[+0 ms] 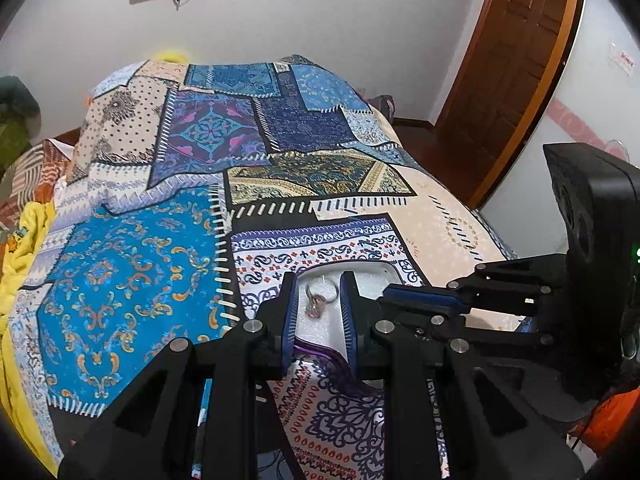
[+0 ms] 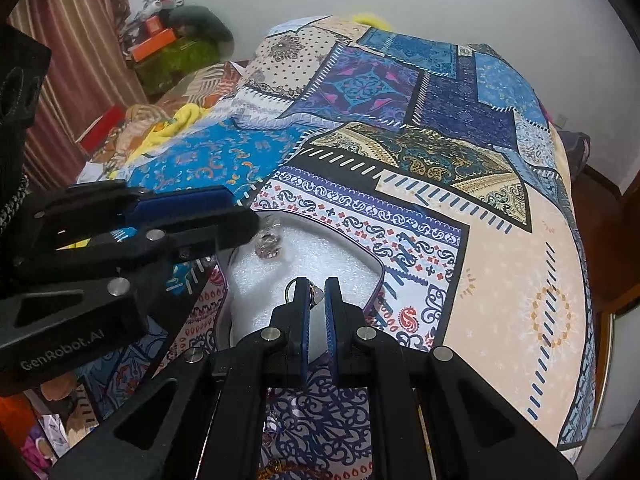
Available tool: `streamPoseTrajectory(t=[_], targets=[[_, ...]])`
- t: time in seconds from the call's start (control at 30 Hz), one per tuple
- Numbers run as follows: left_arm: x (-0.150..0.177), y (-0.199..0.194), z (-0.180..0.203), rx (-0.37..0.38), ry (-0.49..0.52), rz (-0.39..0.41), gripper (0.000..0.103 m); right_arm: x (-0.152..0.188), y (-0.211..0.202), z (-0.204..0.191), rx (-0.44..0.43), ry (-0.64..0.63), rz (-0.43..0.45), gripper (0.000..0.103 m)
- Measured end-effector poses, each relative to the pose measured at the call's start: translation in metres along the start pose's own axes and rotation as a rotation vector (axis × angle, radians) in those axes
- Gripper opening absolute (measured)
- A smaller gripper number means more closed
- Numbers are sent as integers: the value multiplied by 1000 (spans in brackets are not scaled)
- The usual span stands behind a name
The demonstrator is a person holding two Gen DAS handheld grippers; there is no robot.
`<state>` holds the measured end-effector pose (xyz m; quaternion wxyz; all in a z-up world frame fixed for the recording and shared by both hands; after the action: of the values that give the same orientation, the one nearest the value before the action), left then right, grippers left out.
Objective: Organize jewelry
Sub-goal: 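Carry both rings over the purple tin and open both tools to drop them, then withdraw both tools from the tin back toward the remaining jewelry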
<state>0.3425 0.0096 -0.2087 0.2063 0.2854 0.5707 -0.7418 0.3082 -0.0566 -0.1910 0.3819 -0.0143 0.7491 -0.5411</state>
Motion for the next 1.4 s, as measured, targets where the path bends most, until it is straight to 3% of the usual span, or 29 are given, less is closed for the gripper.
streamPoseTrajectory(t=[0.4,0.6,0.73,0.87,1.0,1.4], targets=[[-1,-36,1,-42,-4,42,21,-1,-31,1,53,5,52,16],[4,-60,9,-67,11,62,32,-1,-61,-1,95,-1,114,38],[8,-77,16,-77,24,70,33,1,-80,-1,116,6,145,39],[14,-92,23,-90,30,83,43,7,-96,-3,134,11,168,39],[20,-101,31,-90,31,75,44,14,-108,-2,145,28,180,39],[57,-87,58,-62,54,-16,44,51,-127,23,219,90,183,39]])
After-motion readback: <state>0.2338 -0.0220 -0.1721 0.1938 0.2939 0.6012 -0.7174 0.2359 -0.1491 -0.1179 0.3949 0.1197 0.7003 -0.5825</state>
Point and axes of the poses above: each gripper's, at about its wrist camera, not at the fingertips, and y roughly the way its jaws point, z to its right, x to its underside, the point moved 6 cm from there along y, roughly the way its jaws point
